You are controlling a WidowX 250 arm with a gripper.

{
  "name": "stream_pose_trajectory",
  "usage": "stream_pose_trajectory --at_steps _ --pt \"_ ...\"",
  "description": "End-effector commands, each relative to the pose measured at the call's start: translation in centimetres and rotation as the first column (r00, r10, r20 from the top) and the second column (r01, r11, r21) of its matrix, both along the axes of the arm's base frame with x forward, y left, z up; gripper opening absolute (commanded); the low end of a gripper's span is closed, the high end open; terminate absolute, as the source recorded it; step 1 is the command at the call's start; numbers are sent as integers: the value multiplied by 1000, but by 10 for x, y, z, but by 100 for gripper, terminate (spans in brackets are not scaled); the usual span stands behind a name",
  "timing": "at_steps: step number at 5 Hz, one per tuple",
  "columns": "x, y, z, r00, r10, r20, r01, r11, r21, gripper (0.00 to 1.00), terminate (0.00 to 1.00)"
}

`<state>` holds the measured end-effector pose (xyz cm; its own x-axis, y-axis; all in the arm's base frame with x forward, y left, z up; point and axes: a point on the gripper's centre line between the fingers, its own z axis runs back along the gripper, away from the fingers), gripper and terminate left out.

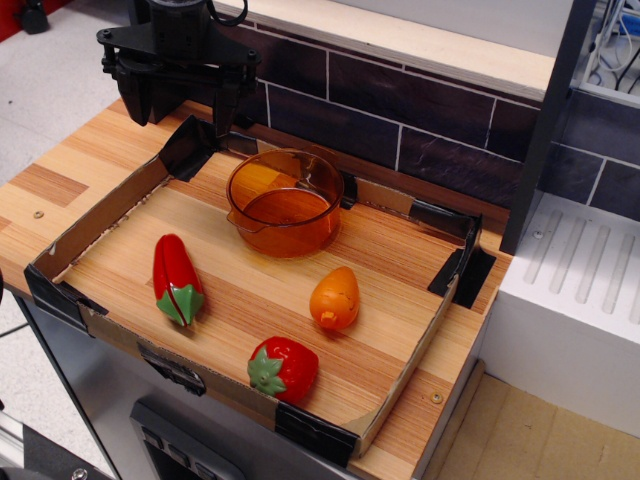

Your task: Put carrot in pot

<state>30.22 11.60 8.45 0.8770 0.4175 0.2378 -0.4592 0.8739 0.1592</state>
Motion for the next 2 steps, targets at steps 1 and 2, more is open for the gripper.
stream_pose_trajectory --at_steps 1,2 --pt "0 0 0 1000 0 0 0 1000 0 100 0" --pt "-3 -19 12 997 58 58 -56 998 -35 100 0"
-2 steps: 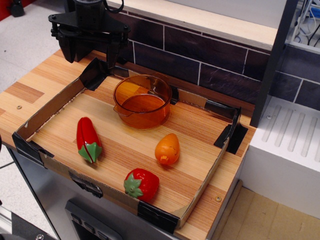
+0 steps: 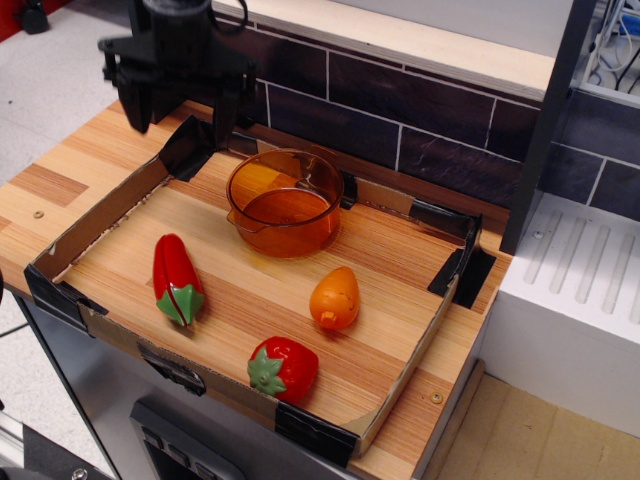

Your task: Put carrot in pot

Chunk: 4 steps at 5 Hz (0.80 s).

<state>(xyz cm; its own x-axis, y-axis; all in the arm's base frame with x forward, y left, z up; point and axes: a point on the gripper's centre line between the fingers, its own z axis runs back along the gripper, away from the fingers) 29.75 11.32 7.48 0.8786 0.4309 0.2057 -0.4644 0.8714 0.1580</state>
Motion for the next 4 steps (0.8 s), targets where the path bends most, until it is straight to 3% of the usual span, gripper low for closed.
stream_pose_trajectory --at_steps 1,2,3,4 --pt "-6 -40 35 995 19 98 -14 999 -51 100 0" --pt "-18 -71 35 996 28 80 -20 995 -97 100 0" --pt "-33 -102 18 995 80 53 -73 989 -125 100 0" --pt "-42 -118 0 999 33 0 -33 989 -143 100 0"
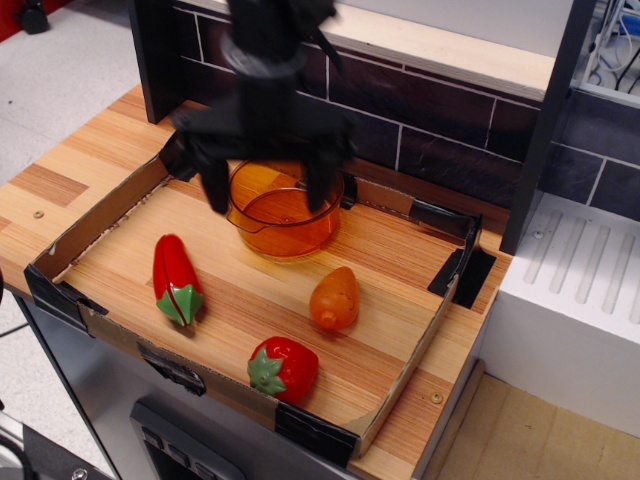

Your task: Put carrot in pot

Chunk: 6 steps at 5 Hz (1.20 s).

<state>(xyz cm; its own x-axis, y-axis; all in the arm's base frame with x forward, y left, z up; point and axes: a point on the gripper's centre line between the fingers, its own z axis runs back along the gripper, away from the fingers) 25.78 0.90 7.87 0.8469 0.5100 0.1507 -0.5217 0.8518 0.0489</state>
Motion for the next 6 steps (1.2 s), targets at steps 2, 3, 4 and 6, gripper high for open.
stream_pose_trajectory --at_steps 2,3,4,6 --pt "3 -35 -29 992 -126 -11 125 989 -77 100 0" --pt "4 -40 -40 988 -142 -56 135 985 -108 100 0" --pt "1 -46 -46 983 -178 -44 172 977 -124 100 0" --pt "4 -42 -69 981 -176 -83 172 984 -49 100 0"
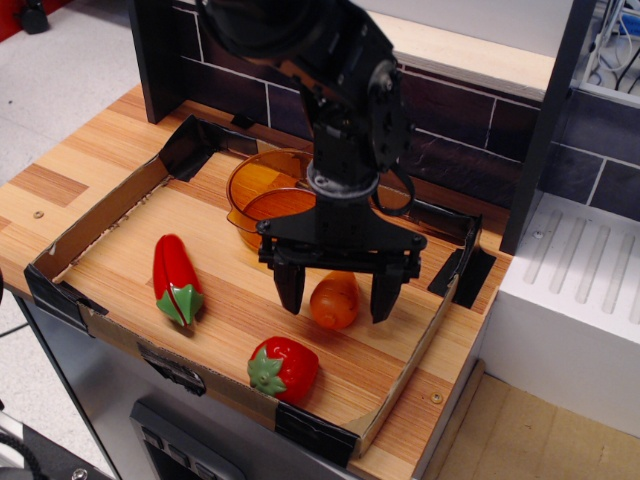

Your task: Put carrot in pot

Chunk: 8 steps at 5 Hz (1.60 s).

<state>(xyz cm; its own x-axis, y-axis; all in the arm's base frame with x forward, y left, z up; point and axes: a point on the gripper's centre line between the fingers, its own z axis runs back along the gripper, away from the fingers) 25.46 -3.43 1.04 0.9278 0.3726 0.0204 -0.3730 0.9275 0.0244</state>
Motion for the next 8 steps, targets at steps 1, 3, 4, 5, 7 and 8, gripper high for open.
stream_pose_trajectory --at_steps 1,3,4,5,7,8 --pt "7 2 -5 1000 -16 17 15 998 56 100 0" --pt "8 3 6 1000 1 22 -3 999 50 0 0" --pt "10 4 25 996 48 75 -54 996 74 0 0" --pt "12 6 55 986 86 145 -97 992 76 0 0" --pt "40 40 90 940 261 220 -284 955 80 0 0" --pt "62 62 75 916 336 219 -367 923 119 0 0"
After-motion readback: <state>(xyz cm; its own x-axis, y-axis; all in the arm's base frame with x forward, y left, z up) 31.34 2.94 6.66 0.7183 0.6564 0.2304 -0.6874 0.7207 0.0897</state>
